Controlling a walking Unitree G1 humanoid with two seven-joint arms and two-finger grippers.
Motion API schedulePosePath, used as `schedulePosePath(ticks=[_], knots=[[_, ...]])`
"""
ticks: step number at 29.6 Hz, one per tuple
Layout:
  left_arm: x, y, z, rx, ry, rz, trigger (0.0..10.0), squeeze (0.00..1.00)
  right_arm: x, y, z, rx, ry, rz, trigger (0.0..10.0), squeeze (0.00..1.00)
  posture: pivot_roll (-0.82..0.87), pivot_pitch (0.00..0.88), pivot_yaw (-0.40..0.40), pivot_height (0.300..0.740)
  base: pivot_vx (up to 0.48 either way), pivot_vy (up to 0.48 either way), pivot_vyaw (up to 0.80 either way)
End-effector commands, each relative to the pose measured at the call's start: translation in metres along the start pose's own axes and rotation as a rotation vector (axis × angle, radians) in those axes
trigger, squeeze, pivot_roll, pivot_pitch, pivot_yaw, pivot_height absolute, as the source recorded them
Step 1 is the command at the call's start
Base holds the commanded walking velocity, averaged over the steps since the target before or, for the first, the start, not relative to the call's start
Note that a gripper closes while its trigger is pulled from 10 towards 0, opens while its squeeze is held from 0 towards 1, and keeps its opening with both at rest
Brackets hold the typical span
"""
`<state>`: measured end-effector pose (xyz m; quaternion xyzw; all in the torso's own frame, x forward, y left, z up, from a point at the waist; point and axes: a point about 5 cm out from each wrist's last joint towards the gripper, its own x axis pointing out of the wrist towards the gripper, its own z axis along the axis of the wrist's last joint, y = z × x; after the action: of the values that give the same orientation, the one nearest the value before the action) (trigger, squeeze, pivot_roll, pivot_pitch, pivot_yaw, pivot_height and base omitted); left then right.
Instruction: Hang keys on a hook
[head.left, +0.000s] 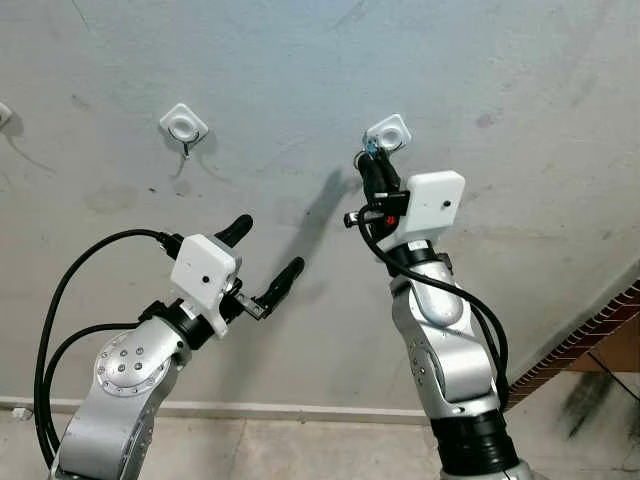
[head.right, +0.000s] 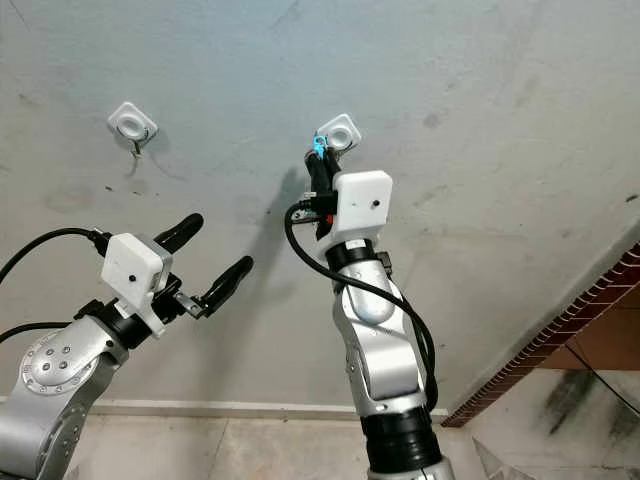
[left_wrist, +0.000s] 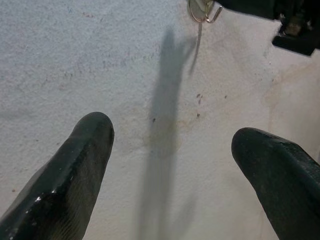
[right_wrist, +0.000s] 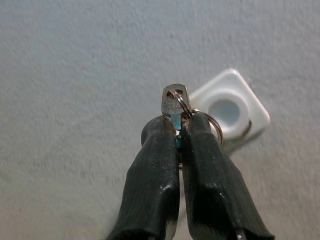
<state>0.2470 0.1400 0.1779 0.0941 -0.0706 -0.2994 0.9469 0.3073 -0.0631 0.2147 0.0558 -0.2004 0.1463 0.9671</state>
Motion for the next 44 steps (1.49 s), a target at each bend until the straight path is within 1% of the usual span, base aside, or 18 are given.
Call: schedulePosePath(ticks=[1,5,9,18,22,24,32,44], knots=[[0.0,-0.002,0.0,-0.001,0.007,-0.01,10.0,0.0,0.004,0.0,0.004,-0.001,-0.024,-0.002,10.0,0.0,0.27,0.009,-0.054,0.74,0.0,0.0,0.0],[-0.001,-0.002,0.0,-0.003,0.009,-0.011,10.0,0.0,0.009,-0.002,0.007,-0.004,-0.042,-0.011,10.0,0.0,0.27,0.012,-0.053,0.74,0.0,0.0,0.0],[-0.001,-0.003,-0.001,-0.004,0.011,-0.015,10.0,0.0,0.01,-0.006,0.007,-0.013,-0.048,-0.024,10.0,0.0,0.27,0.014,-0.054,0.74,0.0,0.0,0.0],[-0.002,-0.004,-0.001,-0.008,0.014,-0.016,10.0,0.0,0.005,-0.027,0.003,-0.051,-0.032,-0.081,10.0,0.0,0.27,0.019,-0.053,0.74,0.0,0.0,0.0],[-0.002,-0.004,-0.002,-0.01,0.016,-0.019,10.0,0.0,0.003,-0.03,0.001,-0.057,-0.024,-0.092,10.0,0.0,0.27,0.019,-0.05,0.74,0.0,0.0,0.0],[-0.002,-0.004,-0.002,-0.01,0.016,-0.02,10.0,0.0,0.003,-0.029,0.0,-0.055,-0.02,-0.089,10.0,0.0,0.27,0.019,-0.05,0.74,0.0,0.0,0.0],[-0.002,-0.004,-0.002,-0.01,0.018,-0.023,10.0,0.0,-0.002,-0.014,-0.007,-0.022,0.001,-0.046,10.0,0.0,0.26,0.018,-0.046,0.74,0.0,0.0,0.0],[-0.001,-0.003,-0.003,-0.008,0.019,-0.027,10.0,0.0,-0.008,-0.01,-0.01,-0.011,0.017,-0.034,10.0,0.0,0.26,0.008,-0.044,0.74,0.0,0.0,0.0]])
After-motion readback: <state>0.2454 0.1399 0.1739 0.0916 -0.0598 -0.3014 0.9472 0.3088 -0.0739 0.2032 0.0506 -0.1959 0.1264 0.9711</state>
